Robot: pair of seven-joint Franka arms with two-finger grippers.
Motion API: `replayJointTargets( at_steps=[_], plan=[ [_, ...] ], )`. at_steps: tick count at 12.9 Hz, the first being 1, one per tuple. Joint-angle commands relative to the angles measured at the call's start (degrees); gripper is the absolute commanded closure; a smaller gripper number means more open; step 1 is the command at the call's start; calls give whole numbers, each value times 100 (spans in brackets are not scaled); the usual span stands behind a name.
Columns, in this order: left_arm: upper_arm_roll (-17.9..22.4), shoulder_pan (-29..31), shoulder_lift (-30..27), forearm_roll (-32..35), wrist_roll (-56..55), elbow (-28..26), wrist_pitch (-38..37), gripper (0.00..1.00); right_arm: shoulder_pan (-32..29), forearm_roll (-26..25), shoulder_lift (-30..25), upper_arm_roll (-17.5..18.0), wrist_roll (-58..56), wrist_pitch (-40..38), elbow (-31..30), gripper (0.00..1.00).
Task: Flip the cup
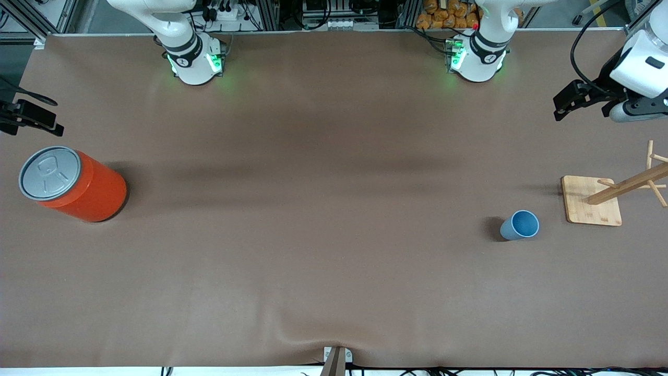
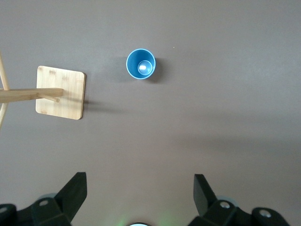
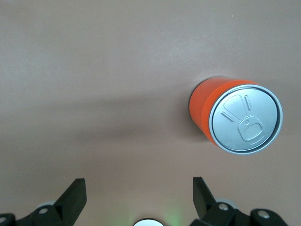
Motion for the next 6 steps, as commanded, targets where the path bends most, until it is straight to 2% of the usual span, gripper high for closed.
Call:
replayJointTargets(
  at_steps=[1, 3, 6],
  plan=[
    [93, -70, -98, 64, 109, -61, 23, 0, 14, 1, -12, -5, 57, -7, 21, 0],
    [251, -149, -80, 20, 152, 18, 14, 0, 14, 1, -12, -5, 57, -7, 21, 0],
    [251, -158, -63, 2, 223, 80, -161, 0, 23, 1, -12, -5, 57, -7, 21, 0]
  ],
)
